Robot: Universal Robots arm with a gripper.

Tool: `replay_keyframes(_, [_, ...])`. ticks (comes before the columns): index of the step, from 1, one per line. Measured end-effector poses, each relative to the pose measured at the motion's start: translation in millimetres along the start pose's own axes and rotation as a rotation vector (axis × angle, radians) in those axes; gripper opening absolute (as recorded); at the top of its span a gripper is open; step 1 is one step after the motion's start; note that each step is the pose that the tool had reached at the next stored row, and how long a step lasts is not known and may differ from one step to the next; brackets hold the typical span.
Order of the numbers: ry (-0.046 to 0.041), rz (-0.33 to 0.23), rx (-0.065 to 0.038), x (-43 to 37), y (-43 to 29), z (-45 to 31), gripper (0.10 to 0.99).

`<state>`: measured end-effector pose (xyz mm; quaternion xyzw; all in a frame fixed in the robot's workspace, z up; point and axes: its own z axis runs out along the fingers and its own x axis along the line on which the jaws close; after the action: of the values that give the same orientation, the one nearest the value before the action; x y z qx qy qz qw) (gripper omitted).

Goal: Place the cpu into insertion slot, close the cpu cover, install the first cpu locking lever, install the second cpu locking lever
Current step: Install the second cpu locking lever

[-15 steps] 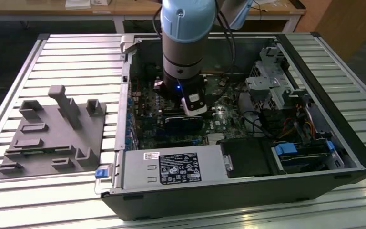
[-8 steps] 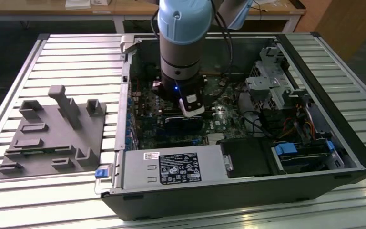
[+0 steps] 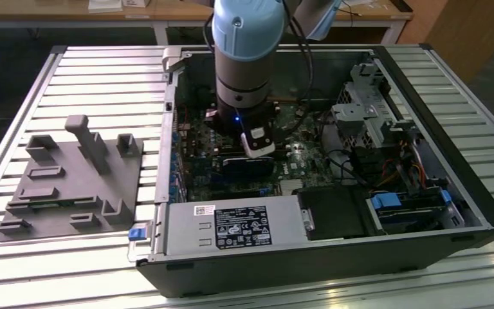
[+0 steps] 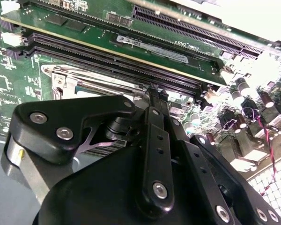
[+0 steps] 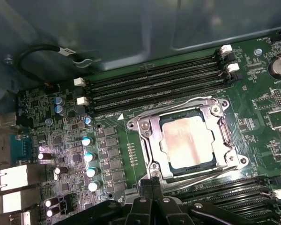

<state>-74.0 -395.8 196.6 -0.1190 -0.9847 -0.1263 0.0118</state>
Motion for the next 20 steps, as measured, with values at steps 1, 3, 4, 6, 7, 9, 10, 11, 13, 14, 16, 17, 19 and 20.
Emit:
replay_keyframes(1, [0.0004,0.0,-0.002,0.3,-0.1,0.5,0.106])
replay_keyframes(3, [0.0011,0.0,-0.004,0.8,-0.4,1.0,0.106])
replay_keyframes(4, [0.0013,0.0,-0.006,1.0,-0.5,1.3,0.106])
replay_keyframes(6, [0.0019,0.0,-0.008,1.4,-0.8,1.9,0.106])
replay_keyframes(7, [0.0021,0.0,-0.009,1.6,-0.9,2.2,0.106])
replay_keyframes(9, [0.0026,0.0,-0.011,1.8,-1.2,3.0,0.106])
replay_keyframes(10, [0.0028,0.0,-0.012,1.8,-1.3,3.5,0.106])
replay_keyframes(11, [0.0028,0.0,-0.012,1.9,-1.4,4.0,0.106])
replay_keyframes(13, [0.0029,0.0,-0.012,2.2,-1.7,4.5,0.106])
replay_keyframes(14, [0.0029,0.0,-0.013,2.4,-1.8,4.7,0.106])
replay_keyframes(16, [0.003,0.0,-0.013,2.9,-2.0,4.9,0.106])
replay_keyframes(17, [0.003,0.0,-0.013,3.3,-2.1,5.1,0.106])
replay_keyframes(19, [0.003,0.0,-0.013,4.1,-2.4,5.5,0.106])
replay_keyframes(20, [0.003,0.0,-0.013,4.4,-2.5,5.6,0.106])
